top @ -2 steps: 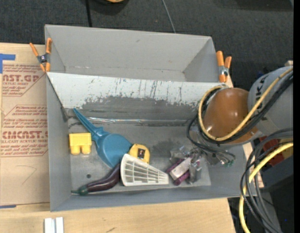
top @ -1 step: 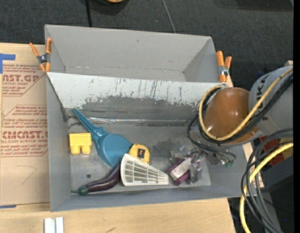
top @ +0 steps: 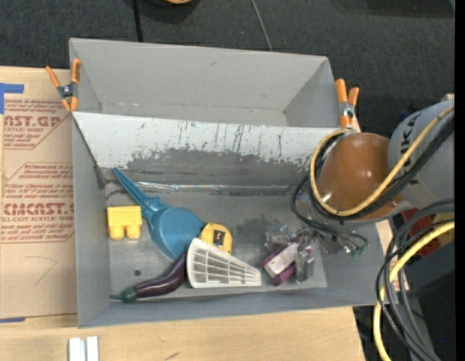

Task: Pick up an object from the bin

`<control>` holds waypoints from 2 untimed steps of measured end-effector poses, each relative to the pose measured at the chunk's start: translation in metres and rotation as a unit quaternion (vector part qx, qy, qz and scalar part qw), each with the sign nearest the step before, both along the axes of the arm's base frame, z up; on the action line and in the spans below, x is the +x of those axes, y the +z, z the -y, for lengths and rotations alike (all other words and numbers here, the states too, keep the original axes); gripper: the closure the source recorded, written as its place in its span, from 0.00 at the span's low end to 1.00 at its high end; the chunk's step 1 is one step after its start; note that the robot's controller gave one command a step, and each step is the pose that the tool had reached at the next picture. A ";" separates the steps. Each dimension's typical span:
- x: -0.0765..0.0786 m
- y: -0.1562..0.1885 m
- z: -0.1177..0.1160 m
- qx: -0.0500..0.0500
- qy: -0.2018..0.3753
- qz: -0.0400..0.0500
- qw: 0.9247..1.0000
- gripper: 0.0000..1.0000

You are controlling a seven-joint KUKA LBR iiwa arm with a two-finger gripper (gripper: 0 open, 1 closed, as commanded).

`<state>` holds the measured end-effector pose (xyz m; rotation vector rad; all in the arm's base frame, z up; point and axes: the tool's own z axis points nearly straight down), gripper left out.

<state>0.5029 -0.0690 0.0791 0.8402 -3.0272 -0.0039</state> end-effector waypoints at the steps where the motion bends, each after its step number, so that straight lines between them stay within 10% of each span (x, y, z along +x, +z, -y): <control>1: 0.001 0.005 0.000 0.000 0.000 0.001 1.000 1.00; 2: -0.001 0.010 -0.001 0.000 0.000 -0.001 1.000 1.00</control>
Offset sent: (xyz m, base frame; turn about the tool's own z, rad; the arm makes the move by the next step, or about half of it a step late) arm -0.0002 0.0001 0.0455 0.0000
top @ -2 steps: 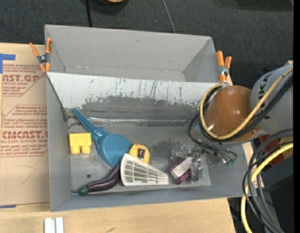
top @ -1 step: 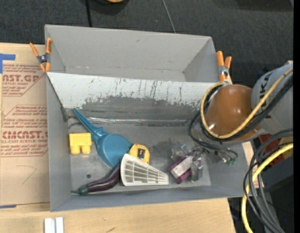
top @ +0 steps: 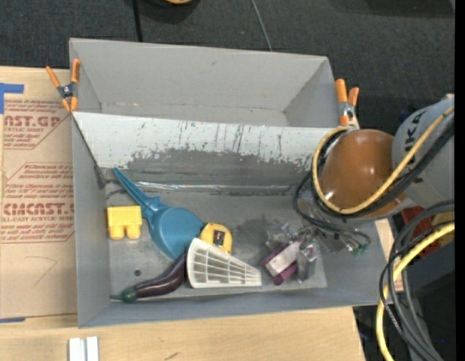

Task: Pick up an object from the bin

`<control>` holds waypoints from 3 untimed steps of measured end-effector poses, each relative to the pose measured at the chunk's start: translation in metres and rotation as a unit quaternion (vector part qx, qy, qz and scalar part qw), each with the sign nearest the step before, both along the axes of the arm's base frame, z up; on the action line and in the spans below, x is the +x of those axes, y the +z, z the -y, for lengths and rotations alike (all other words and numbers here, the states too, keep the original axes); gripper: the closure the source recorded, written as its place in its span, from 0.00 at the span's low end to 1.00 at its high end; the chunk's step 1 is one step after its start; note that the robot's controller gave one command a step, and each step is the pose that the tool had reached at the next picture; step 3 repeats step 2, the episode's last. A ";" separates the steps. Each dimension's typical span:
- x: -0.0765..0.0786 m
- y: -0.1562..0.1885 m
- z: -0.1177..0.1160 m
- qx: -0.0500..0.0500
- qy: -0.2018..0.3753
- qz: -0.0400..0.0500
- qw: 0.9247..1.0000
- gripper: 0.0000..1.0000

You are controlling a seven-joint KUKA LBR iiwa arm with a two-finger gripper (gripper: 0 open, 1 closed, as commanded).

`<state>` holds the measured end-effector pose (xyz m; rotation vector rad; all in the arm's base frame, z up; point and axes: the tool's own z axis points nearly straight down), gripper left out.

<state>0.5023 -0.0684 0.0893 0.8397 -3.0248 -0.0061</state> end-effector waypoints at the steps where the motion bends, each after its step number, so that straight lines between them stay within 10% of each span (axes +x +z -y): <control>1: 0.000 0.013 0.000 0.000 0.000 0.000 1.000 1.00; 3: 0.001 0.023 0.000 0.000 0.000 0.001 1.000 1.00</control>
Offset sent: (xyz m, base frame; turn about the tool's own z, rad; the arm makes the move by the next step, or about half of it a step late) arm 0.0001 0.0000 0.0072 0.0000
